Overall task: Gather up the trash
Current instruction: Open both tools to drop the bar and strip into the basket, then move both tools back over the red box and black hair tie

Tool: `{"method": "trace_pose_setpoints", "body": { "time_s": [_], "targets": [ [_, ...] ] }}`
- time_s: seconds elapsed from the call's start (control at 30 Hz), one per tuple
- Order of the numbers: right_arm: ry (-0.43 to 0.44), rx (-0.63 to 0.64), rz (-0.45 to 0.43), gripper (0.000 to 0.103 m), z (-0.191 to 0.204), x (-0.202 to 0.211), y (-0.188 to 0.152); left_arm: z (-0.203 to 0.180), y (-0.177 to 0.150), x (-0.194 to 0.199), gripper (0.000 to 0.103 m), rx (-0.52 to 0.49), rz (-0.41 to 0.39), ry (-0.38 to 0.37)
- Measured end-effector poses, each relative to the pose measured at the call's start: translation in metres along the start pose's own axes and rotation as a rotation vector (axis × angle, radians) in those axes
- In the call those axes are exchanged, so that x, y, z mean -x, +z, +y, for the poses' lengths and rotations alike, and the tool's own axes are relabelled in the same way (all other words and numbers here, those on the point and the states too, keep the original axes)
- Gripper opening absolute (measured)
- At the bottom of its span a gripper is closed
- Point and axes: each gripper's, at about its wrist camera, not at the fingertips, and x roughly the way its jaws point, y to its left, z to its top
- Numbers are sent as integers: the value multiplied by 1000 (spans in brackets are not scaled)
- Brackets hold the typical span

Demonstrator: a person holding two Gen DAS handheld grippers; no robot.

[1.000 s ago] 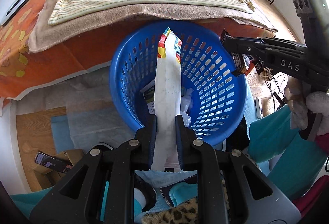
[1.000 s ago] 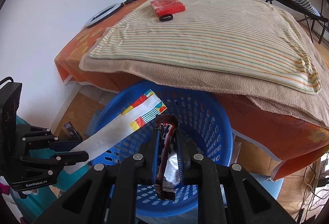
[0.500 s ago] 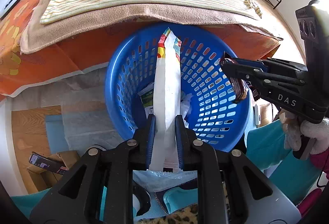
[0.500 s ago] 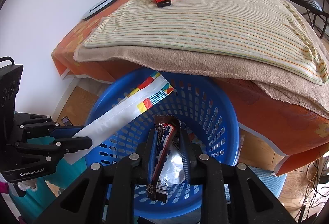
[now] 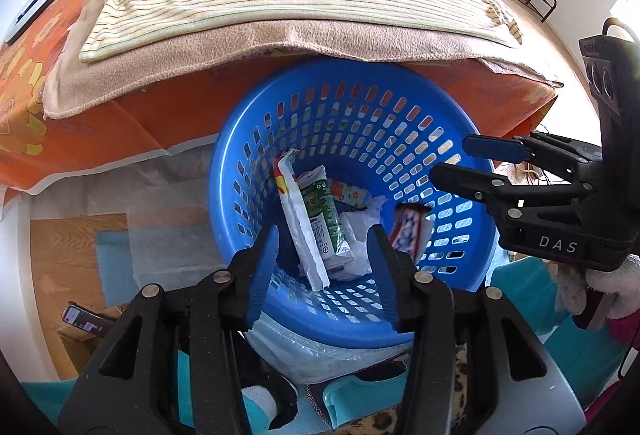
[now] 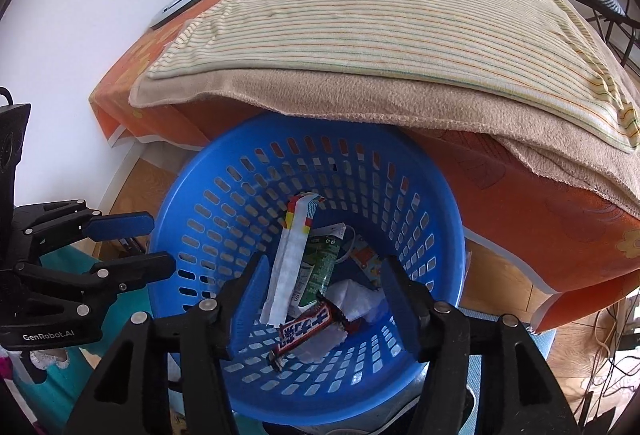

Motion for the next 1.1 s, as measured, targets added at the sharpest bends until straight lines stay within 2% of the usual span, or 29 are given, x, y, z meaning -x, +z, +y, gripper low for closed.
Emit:
{"method": "trace_pose_setpoints", "body": {
  "time_s": [0.1, 0.2, 0.5, 0.83, 1.1],
  "targets": [
    [-14, -6, 7, 78, -1, -2, -1, 1, 0, -1, 55, 3, 2, 5],
    [-26, -8, 10, 84, -1, -2, -1, 1, 0, -2, 62, -1, -2, 16],
    [-75, 4, 12, 95, 1, -2, 1, 9, 2, -2, 77, 33, -6, 45],
    [-147, 21, 9, 99, 4, 1, 6, 13, 8, 6, 77, 68, -26, 43],
    [-132, 11, -1, 99, 3, 7, 10, 18, 32, 21, 77, 89, -75, 34]
  ]
}}
